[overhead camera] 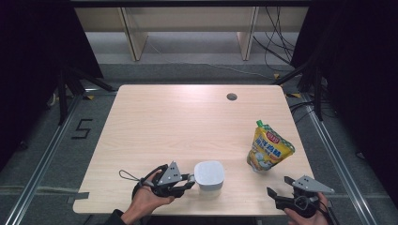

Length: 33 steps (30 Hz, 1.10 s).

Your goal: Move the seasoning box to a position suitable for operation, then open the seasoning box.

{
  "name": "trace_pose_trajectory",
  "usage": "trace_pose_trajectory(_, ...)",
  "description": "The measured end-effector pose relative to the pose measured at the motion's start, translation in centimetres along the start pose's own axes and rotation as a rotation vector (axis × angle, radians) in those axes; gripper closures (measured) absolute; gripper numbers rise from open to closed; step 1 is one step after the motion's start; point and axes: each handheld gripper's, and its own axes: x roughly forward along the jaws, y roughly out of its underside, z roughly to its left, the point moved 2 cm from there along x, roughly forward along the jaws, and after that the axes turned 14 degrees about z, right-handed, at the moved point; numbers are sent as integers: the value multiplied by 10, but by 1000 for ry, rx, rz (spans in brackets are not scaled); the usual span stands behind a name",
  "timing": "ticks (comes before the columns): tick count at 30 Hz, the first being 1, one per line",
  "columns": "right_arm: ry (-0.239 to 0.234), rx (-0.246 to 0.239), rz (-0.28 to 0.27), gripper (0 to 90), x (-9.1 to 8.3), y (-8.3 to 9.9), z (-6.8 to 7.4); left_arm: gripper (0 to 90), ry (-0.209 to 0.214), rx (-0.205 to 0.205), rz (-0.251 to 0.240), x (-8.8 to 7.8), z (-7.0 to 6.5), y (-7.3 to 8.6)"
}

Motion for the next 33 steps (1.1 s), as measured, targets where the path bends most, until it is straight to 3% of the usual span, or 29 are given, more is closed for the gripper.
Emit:
trace_pose_trajectory(1,-3,0,0,203,0,0,0,684,-6,23,18,0,1,-1)
trace_pose_trajectory(2,-2,-3,-2,203,0,0,-1,683,10,4,-1,2,-1,-2)
trace_pose_trajectory(4,10,-31,-13,203,1,0,-4,684,7,6,-1,3,-3,-4)
trace_pose_trajectory(6,9,-27,-12,203,1,0,-3,683,8,3,-1,4,-3,-4)
trace_pose_trajectory(7,-9,1,-5,203,0,0,-1,683,8,2,0,4,-3,-4)
trace_pose_trajectory(10,-12,1,-2,203,1,-1,0,683,18,3,-6,4,-2,-4)
trace_pose_trajectory(11,-4,-19,-9,202,1,-1,-1,683,14,3,-3,4,-2,-4)
trace_pose_trajectory(15,-10,-1,-4,202,1,-1,-1,666,27,-1,-7,4,-2,-4)
trace_pose_trajectory(16,-11,0,-5,202,1,0,-1,664,23,13,-1,2,-1,-4)
trace_pose_trajectory(17,-9,-1,-5,202,1,0,-1,658,31,-9,-9,1,-1,-4)
trace_pose_trajectory(19,-9,0,-3,202,1,0,-1,636,37,-9,-33,-2,0,-6)
trace_pose_trajectory(23,-8,1,-2,202,1,-1,-1,579,35,-13,-33,-10,0,-6)
trace_pose_trajectory(24,-9,-30,-12,202,3,-2,-4,569,27,-8,-35,-15,0,-6)
trace_pose_trajectory(25,-9,-30,-12,202,3,-2,-4,561,27,-8,-35,-15,0,-6)
trace_pose_trajectory(27,-7,-33,-8,202,3,-2,-3,556,19,7,-31,-21,1,-5)
trace_pose_trajectory(31,-1,-11,-6,202,3,-2,-2,551,18,-19,-56,-30,-1,-8)
trace_pose_trajectory(33,-4,-34,-11,202,3,-3,-4,561,14,-13,-60,-34,-1,-10)
